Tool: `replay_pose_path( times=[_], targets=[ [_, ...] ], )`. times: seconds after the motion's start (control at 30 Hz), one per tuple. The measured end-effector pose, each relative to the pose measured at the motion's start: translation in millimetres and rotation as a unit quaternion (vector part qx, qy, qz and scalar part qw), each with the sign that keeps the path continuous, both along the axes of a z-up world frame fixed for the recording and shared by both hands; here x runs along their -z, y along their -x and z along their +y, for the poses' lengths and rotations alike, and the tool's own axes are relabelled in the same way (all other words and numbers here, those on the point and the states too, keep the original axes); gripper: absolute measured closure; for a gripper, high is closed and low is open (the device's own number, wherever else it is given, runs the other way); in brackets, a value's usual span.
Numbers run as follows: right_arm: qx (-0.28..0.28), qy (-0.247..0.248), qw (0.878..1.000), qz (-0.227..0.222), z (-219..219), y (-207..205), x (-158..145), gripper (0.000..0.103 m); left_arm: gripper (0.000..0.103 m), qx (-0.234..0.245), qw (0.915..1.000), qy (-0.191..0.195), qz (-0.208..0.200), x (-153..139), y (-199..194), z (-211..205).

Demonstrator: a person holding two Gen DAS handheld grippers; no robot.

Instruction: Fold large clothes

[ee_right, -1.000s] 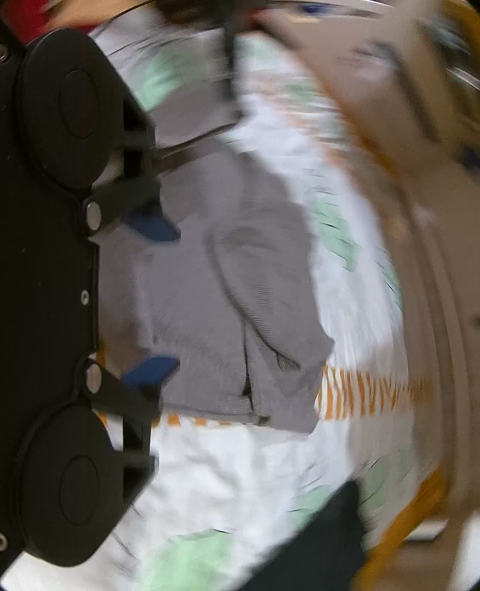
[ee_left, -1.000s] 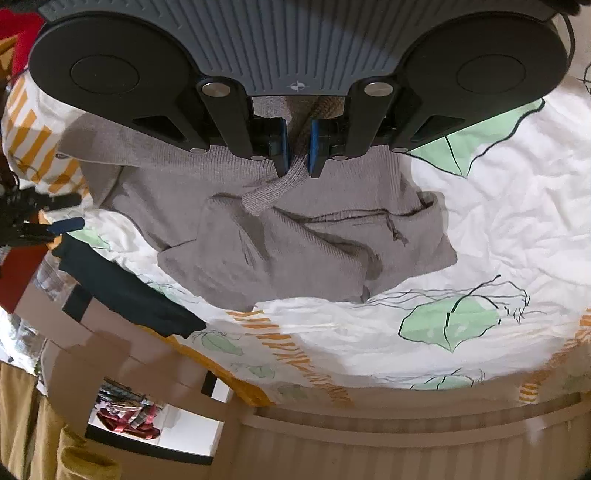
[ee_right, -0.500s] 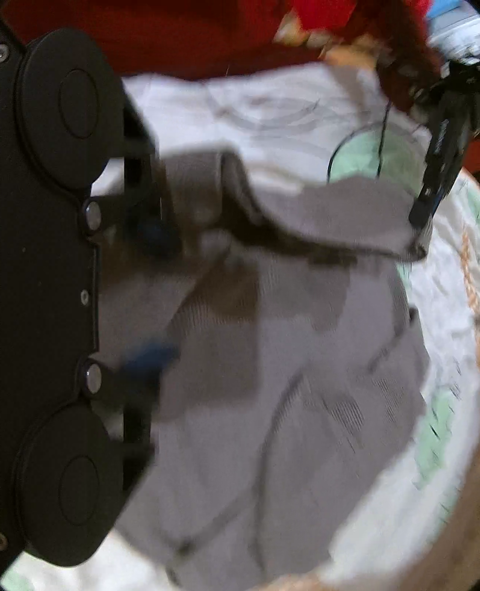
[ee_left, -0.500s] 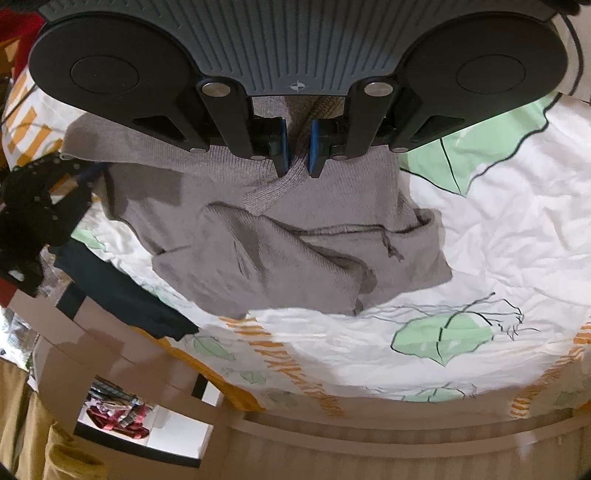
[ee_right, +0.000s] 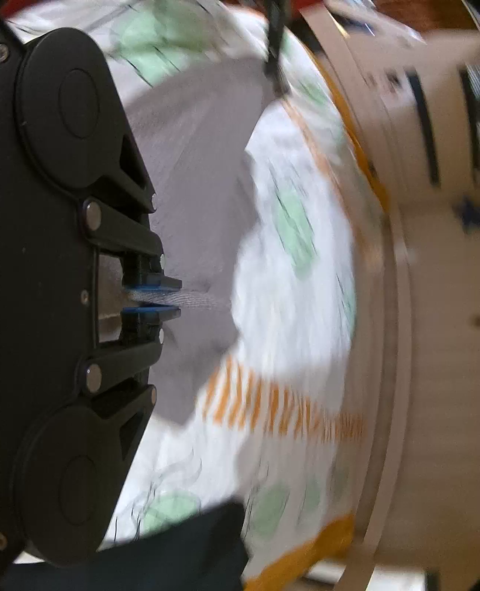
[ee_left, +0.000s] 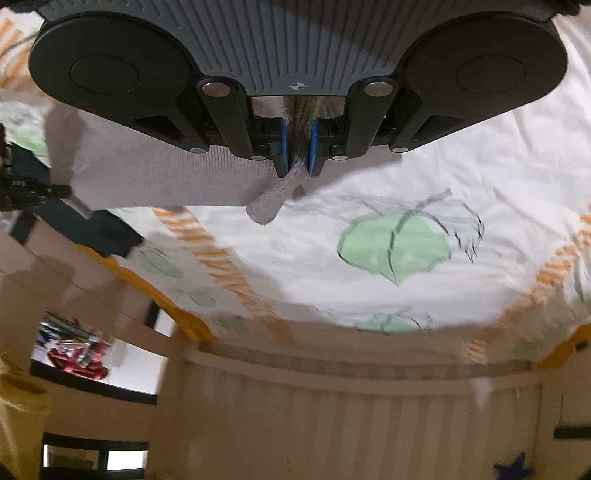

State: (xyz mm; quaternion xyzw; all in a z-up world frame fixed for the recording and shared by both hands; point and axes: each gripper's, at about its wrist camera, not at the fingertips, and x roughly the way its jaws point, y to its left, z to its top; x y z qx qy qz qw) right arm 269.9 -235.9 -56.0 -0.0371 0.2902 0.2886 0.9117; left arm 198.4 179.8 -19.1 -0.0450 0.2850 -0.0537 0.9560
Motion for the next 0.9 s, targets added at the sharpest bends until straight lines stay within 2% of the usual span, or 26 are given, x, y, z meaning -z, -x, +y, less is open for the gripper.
replay_pose_path(
  times=[0.07, 0.17, 0.27, 0.37, 0.4, 0.43, 0.53, 0.7, 0.77, 0.83, 0.9],
  targets=[
    [0.025, -0.002, 1.0, -0.006, 1.8, -14.8, 7.1, 0.089, 0.096, -0.021, 0.9994, -0.025, -0.011, 1.9, -15.6, -2.6],
    [0.044, 0.008, 0.999, 0.002, 11.1, -35.3, 19.0, 0.089, 0.096, -0.04, 0.9988, -0.029, -0.004, 9.3, -36.7, 3.8],
    [0.055, 0.018, 0.998, 0.005, 19.4, -52.2, 35.6, 0.089, 0.095, -0.046, 0.9978, -0.032, 0.034, 27.4, -56.6, 7.7],
    [0.061, 0.02, 0.998, 0.018, 17.1, -65.9, 45.0, 0.089, 0.094, -0.023, 0.9969, -0.015, 0.074, 44.2, -66.1, 7.5],
    [0.063, 0.02, 0.998, 0.021, 15.1, -65.9, 46.6, 0.089, 0.091, -0.012, 0.9963, -0.003, 0.085, 49.2, -66.4, 5.9],
    [0.064, 0.021, 0.997, 0.023, 15.2, -66.5, 49.6, 0.089, 0.079, -0.003, 0.9957, 0.008, 0.092, 53.2, -66.5, 4.2],
    [0.064, 0.018, 0.997, 0.026, 13.6, -62.5, 54.0, 0.089, 0.057, 0.013, 0.9937, 0.023, 0.109, 65.8, -68.1, -2.4],
    [0.072, 0.008, 0.997, 0.033, 7.2, -61.2, 58.6, 0.089, 0.055, 0.008, 0.9879, 0.024, 0.153, 87.7, -83.8, -7.3],
    [0.072, 0.007, 0.997, 0.033, 6.8, -60.0, 59.3, 0.088, 0.057, 0.012, 0.9851, 0.039, 0.167, 95.5, -85.9, -5.5],
    [0.071, 0.008, 0.997, 0.031, 7.0, -58.5, 59.9, 0.088, 0.096, 0.01, 0.987, 0.046, 0.154, 97.0, -81.2, -6.5],
    [0.072, 0.007, 0.997, 0.029, 7.2, -56.3, 60.0, 0.088, 0.096, -0.007, 0.9916, 0.03, 0.126, 92.6, -69.7, -10.2]
  ],
)
